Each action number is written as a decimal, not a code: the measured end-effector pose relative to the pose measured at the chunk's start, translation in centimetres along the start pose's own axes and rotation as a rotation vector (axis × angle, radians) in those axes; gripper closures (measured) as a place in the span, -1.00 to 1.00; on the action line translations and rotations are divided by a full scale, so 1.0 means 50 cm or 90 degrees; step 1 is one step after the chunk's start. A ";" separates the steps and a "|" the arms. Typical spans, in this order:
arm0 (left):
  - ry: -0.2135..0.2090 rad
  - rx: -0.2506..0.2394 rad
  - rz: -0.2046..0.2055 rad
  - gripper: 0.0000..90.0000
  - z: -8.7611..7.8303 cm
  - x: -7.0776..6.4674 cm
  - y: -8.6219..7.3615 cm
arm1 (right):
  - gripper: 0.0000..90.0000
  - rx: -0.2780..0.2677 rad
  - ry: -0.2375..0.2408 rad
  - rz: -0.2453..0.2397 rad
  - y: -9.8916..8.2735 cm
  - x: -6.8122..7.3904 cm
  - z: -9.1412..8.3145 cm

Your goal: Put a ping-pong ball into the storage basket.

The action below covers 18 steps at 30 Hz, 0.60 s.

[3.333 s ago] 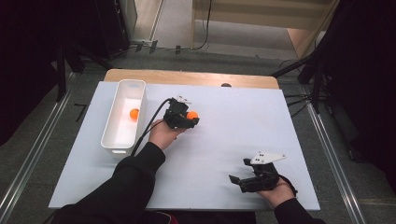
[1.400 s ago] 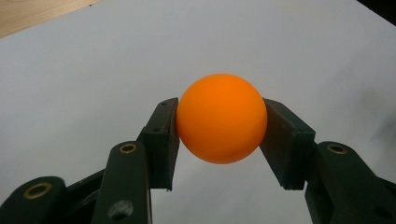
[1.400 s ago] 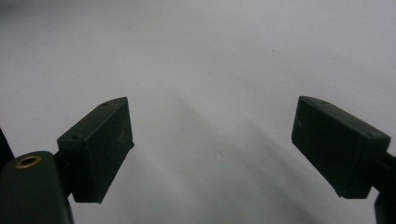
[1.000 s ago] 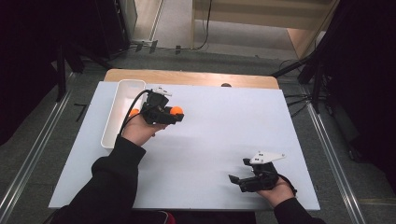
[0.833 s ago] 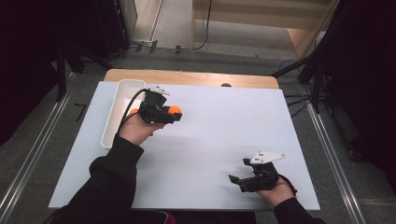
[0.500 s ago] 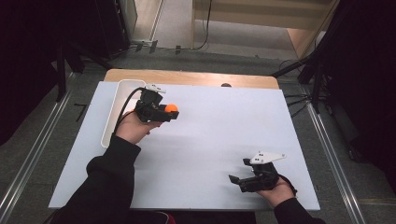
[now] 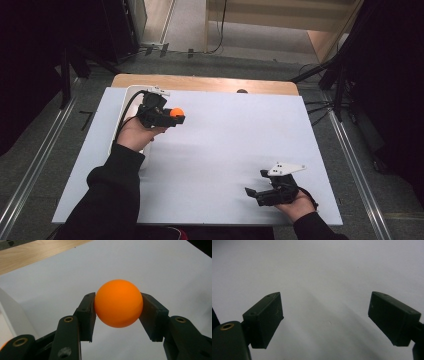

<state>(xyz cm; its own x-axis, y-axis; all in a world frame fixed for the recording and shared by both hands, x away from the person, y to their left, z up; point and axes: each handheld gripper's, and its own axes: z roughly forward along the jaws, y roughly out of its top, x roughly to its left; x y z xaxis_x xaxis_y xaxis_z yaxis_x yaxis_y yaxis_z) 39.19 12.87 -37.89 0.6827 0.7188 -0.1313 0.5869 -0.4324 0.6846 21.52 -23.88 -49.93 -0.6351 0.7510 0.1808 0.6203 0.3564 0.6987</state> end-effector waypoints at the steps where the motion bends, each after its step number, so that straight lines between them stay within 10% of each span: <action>1: 0.000 -0.002 -0.001 0.13 -0.001 0.002 0.000 | -0.75 0.000 0.000 -0.002 0.000 0.000 0.000; 18: 0.028 -0.008 -0.020 0.12 -0.031 0.041 -0.006 | -0.75 0.001 0.000 -0.001 0.000 0.000 0.000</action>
<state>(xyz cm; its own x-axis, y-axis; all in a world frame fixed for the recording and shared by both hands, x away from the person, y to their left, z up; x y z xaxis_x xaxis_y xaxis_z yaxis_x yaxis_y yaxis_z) 39.75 15.34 -37.23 0.6437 0.7556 -0.1213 0.6024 -0.4024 0.6894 21.52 -23.89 -49.93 -0.6358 0.7508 0.1791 0.6199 0.3585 0.6980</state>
